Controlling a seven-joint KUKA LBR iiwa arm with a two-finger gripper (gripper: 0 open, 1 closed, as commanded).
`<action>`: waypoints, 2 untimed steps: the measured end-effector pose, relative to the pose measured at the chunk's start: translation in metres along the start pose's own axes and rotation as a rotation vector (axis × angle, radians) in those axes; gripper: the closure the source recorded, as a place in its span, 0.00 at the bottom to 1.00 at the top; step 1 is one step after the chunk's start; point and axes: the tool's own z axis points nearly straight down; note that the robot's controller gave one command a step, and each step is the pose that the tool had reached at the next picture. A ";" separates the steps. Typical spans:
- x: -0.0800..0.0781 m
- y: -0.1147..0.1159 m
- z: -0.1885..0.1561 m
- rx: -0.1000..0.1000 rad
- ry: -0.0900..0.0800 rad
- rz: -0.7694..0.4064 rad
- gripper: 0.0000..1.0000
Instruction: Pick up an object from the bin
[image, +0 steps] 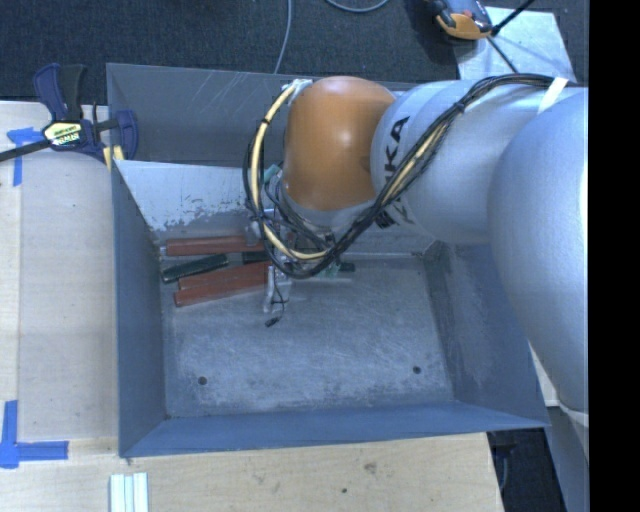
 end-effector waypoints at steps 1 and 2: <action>-0.002 0.027 0.061 0.000 0.004 -0.264 0.00; 0.010 0.057 0.073 0.000 0.007 -0.248 1.00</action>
Offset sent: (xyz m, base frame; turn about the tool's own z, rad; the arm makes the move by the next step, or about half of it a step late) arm -0.0168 0.0556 -0.0734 -0.2486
